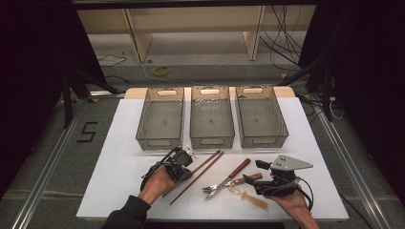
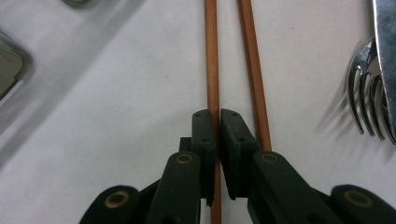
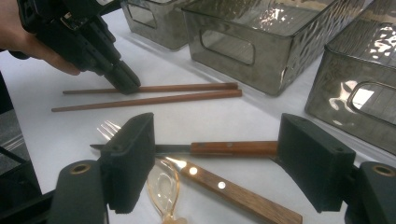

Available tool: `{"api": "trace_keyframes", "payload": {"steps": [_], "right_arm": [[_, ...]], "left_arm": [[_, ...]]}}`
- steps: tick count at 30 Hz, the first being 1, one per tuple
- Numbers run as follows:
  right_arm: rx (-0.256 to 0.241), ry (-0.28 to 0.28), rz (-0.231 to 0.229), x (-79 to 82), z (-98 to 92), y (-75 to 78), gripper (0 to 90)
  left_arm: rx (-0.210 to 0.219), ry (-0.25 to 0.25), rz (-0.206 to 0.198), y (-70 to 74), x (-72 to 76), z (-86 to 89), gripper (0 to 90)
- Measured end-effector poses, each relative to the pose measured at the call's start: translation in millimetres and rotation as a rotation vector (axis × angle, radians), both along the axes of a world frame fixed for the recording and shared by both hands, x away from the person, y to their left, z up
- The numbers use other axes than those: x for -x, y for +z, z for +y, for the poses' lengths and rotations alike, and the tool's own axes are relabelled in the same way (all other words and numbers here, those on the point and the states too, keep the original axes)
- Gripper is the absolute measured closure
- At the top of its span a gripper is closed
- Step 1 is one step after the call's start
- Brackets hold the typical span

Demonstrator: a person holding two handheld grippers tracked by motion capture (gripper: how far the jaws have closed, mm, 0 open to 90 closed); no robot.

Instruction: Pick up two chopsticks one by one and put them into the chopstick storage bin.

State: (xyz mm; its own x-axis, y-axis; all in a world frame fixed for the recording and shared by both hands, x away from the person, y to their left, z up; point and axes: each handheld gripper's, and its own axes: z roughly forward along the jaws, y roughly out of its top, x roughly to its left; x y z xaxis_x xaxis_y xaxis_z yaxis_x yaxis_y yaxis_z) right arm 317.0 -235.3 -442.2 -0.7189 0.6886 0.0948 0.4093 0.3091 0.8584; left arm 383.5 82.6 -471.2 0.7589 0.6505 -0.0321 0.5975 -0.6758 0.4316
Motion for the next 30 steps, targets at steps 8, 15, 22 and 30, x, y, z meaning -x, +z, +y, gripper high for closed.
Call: {"api": "trace_keyframes", "payload": {"steps": [8, 15, 22, 30], "right_arm": [[-0.003, 0.001, -0.001, -0.2, -0.2, -0.1, 29.0], [-0.004, 0.002, -0.003, -0.4, -0.6, 0.0, 29.0], [-0.003, 0.002, -0.002, -0.4, -0.7, 0.0, 29.0], [-0.004, 0.005, -0.002, -0.5, -1.1, 0.0, 29.0]], "left_arm": [[-0.006, -0.007, -0.015, 0.2, 1.9, -1.2, 84.3], [-0.001, -0.022, -0.024, 4.8, 1.1, 3.9, 84.4], [0.019, -0.036, -0.029, 9.9, 3.5, 6.5, 84.5], [0.056, -0.053, -0.062, 27.0, 7.8, 11.5, 84.4]]}}
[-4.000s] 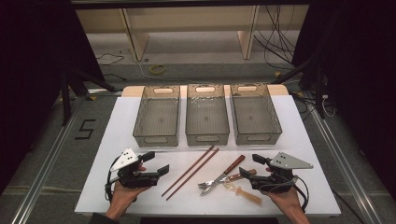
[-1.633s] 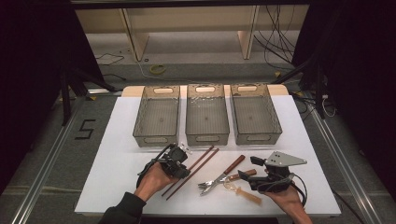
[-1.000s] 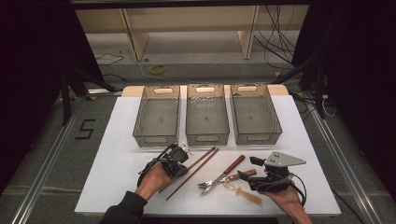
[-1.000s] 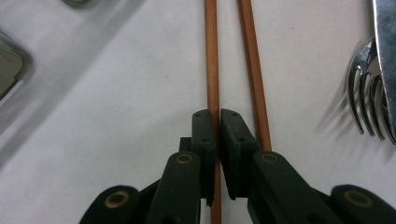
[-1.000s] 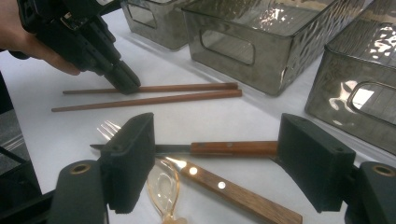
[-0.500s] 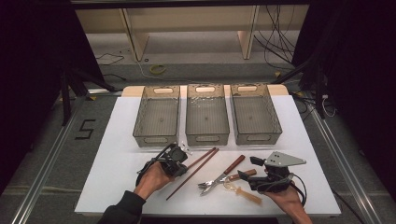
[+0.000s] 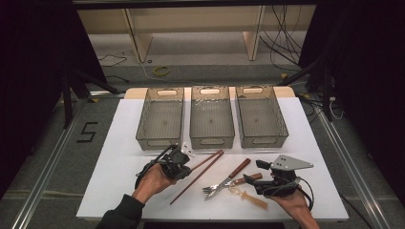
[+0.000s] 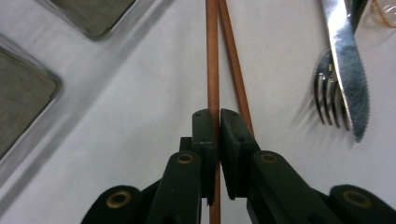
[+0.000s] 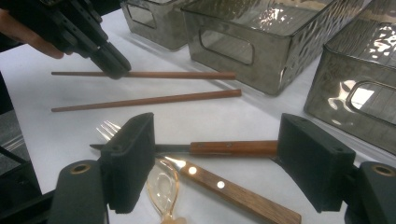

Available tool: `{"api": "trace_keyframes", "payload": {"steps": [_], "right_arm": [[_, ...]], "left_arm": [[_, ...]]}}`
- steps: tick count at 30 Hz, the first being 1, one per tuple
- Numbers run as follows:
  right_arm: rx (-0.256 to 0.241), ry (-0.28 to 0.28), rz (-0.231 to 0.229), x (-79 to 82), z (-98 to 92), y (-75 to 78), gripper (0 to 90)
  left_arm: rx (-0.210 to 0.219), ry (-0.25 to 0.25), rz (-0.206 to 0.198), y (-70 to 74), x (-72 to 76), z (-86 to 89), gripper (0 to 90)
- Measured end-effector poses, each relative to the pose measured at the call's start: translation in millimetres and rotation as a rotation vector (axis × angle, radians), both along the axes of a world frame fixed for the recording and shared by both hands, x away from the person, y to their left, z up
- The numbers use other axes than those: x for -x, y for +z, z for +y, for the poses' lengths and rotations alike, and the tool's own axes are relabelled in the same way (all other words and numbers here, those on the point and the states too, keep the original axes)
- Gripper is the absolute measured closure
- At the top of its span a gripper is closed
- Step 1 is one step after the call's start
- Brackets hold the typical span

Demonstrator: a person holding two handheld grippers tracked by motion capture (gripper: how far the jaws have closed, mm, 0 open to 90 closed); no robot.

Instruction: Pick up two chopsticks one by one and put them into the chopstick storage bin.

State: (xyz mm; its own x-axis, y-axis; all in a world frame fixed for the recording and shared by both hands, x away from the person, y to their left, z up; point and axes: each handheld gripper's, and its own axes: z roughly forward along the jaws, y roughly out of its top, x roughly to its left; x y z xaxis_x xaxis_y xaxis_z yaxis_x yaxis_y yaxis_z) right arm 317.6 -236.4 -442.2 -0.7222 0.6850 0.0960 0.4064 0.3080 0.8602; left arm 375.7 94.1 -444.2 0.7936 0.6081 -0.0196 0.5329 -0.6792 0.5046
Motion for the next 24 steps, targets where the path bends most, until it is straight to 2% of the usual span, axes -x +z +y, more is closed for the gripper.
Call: {"api": "trace_keyframes", "payload": {"steps": [3, 4, 6, 8, 13, 18, 24], "right_arm": [[-0.002, -0.005, 0.003, 0.2, -0.3, 0.1, 29.0], [-0.002, -0.004, 0.003, 0.2, -0.4, 0.1, 29.0], [-0.002, -0.004, 0.002, 0.3, -0.5, 0.1, 29.0], [-0.002, -0.005, 0.003, 0.2, -0.5, 0.0, 29.0], [-0.001, -0.005, 0.004, -0.1, -0.8, 0.0, 29.0], [-0.004, -0.007, 0.008, 0.1, -0.7, 0.0, 29.0], [-0.005, -0.006, 0.009, -0.6, -1.0, -0.4, 29.0]], "left_arm": [[0.02, -0.003, -0.01, 8.9, 1.2, 4.0, 84.4], [0.034, -0.006, 0.003, 11.9, 1.8, 5.2, 84.4], [0.069, -0.016, 0.002, 18.9, 2.9, 8.1, 84.4], [0.062, -0.015, -0.018, 25.4, 3.4, 10.5, 84.4], [0.092, 0.003, -0.056, 41.2, -0.7, 18.9, 84.4], [0.099, 0.038, -0.093, 55.9, -12.6, 30.7, 84.5], [0.132, 0.111, -0.142, 74.0, -33.9, 49.5, 84.4]]}}
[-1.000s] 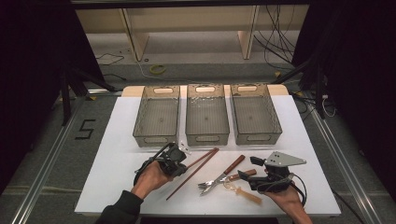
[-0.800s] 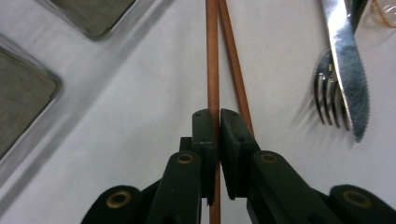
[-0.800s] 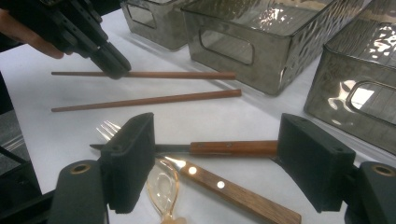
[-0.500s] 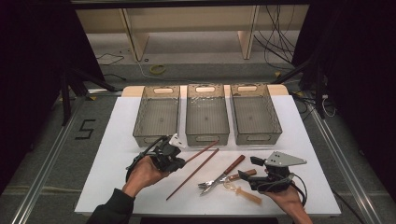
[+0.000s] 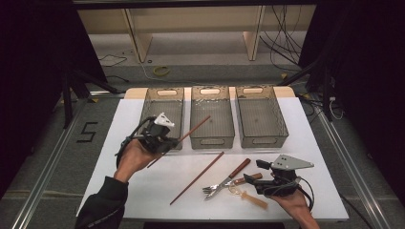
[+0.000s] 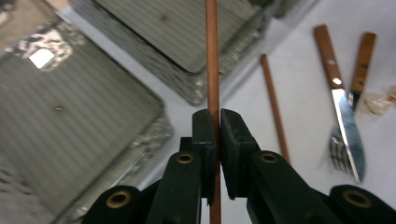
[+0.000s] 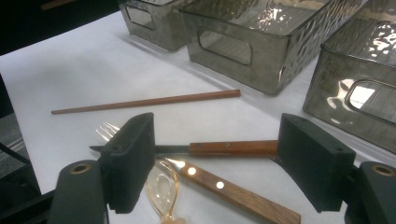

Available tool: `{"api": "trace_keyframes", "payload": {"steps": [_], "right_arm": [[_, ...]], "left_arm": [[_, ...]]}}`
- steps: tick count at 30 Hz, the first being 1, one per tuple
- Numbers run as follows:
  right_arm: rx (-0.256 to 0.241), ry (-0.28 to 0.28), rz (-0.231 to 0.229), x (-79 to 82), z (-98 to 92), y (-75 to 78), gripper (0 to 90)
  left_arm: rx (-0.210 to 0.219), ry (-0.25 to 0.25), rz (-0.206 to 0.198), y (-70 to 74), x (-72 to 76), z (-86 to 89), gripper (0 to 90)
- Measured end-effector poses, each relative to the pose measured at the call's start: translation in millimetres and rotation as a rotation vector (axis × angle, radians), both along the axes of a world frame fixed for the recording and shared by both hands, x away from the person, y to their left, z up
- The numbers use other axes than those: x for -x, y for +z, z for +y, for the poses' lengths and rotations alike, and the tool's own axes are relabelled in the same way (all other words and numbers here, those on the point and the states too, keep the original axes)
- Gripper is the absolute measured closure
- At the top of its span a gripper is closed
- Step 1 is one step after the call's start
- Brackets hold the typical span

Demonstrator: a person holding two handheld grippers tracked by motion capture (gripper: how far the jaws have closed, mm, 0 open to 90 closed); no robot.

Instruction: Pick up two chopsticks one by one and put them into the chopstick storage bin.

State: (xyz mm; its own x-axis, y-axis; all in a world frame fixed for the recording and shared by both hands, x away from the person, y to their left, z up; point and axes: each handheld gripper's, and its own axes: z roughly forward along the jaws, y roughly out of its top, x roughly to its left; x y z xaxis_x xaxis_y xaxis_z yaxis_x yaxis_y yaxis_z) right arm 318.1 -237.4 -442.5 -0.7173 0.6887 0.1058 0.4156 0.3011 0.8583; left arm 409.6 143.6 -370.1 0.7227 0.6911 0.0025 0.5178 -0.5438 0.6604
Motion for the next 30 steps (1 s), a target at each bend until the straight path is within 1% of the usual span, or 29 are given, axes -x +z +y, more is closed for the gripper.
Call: {"api": "trace_keyframes", "payload": {"steps": [2, 6, 8, 9, 12, 14, 15, 20, 21, 22, 30], "right_arm": [[0.001, 0.0, 0.0, 0.2, 0.1, 0.1, 29.0], [-0.004, 0.001, 0.002, -0.3, -0.1, -0.3, 29.0], [0.0, 0.003, -0.001, -0.5, 0.0, -0.5, 29.0], [-0.002, 0.004, -0.001, -0.7, 0.1, -0.7, 29.0], [-0.001, 0.003, 0.003, -0.8, 0.3, -0.8, 29.0], [-0.002, 0.0, 0.005, -0.8, 0.3, -1.0, 29.0], [-0.002, 0.0, 0.005, -0.8, 0.3, -1.0, 29.0], [0.0, 0.001, 0.01, -1.3, 0.5, -1.5, 29.0], [-0.002, 0.007, 0.008, -2.0, 0.7, -2.1, 29.0], [-0.002, 0.007, 0.008, -2.0, 0.7, -2.1, 29.0], [-0.004, 0.005, 0.01, -1.7, 0.6, -2.1, 29.0]], "left_arm": [[-0.002, 0.027, -0.001, 2.3, -9.5, 7.1, 84.4], [0.017, 0.091, -0.008, 3.7, -29.3, 20.5, 84.4], [0.024, 0.117, -0.008, 3.5, -38.7, 24.9, 84.4], [0.017, 0.125, -0.009, 3.3, -43.3, 27.1, 84.4], [0.022, 0.161, -0.008, 1.5, -56.3, 33.5, 84.4], [0.033, 0.186, -0.004, -0.4, -64.5, 37.7, 84.4], [0.031, 0.195, -0.004, -1.3, -68.2, 39.5, 84.4], [0.05, 0.236, -0.009, -3.1, -83.8, 47.4, 84.3], [0.053, 0.249, -0.008, -3.7, -89.9, 49.7, 84.4], [0.053, 0.249, -0.008, -3.7, -89.9, 49.7, 84.4], [0.065, 0.295, 0.0, -11.1, -109.2, 58.3, 84.3]]}}
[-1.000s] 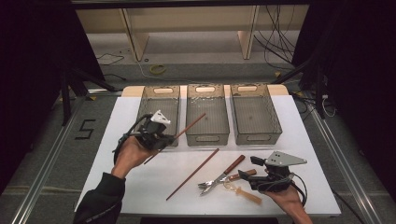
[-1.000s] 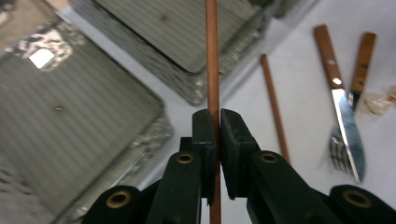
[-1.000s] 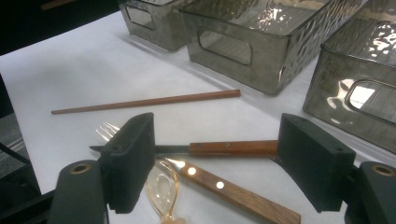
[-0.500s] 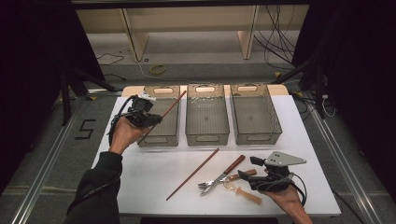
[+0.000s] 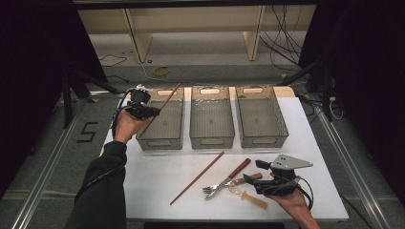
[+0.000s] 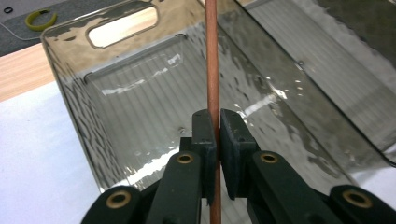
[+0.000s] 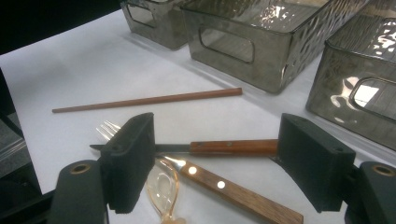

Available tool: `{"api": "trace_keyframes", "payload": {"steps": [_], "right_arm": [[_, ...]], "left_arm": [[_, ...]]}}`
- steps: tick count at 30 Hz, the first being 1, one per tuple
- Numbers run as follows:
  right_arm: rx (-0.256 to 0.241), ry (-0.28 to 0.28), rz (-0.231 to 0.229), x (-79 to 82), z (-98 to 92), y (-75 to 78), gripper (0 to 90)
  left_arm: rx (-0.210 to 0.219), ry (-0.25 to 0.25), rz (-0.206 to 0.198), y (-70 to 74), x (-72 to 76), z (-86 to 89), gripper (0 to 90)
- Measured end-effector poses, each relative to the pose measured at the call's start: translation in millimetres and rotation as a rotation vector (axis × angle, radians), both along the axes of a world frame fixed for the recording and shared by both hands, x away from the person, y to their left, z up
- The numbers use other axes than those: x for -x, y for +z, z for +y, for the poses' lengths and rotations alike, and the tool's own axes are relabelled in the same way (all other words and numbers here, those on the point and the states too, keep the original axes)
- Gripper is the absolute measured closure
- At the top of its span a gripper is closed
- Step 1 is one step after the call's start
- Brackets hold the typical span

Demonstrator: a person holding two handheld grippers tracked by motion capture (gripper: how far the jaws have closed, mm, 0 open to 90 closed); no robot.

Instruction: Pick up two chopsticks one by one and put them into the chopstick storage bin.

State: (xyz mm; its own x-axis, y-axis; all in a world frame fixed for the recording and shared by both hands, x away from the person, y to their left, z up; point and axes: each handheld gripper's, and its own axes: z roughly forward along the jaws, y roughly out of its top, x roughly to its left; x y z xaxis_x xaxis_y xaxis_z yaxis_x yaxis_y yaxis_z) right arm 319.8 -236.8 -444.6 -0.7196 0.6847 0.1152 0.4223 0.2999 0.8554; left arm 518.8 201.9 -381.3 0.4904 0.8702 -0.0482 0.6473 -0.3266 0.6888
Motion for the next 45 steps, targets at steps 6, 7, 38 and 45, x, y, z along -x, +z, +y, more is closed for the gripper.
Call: {"api": "trace_keyframes", "payload": {"steps": [6, 7, 38, 45], "right_arm": [[0.004, 0.007, 0.001, -1.1, 0.4, -0.7, 29.0], [0.002, 0.007, 0.0, -1.0, 0.4, -0.6, 28.9], [0.001, 0.004, 0.006, -1.2, 0.0, -1.3, 28.9], [-0.002, 0.0, 0.006, -1.6, -0.7, -1.3, 28.9]], "left_arm": [[0.018, 0.026, 0.006, -5.7, -8.5, 4.5, 84.3], [0.018, 0.027, 0.008, -6.3, -9.7, 5.0, 84.3], [0.05, 0.07, 0.031, -28.9, -14.3, 8.1, 59.2], [0.096, 0.028, 0.007, -13.0, 13.5, 3.2, 39.5]]}}
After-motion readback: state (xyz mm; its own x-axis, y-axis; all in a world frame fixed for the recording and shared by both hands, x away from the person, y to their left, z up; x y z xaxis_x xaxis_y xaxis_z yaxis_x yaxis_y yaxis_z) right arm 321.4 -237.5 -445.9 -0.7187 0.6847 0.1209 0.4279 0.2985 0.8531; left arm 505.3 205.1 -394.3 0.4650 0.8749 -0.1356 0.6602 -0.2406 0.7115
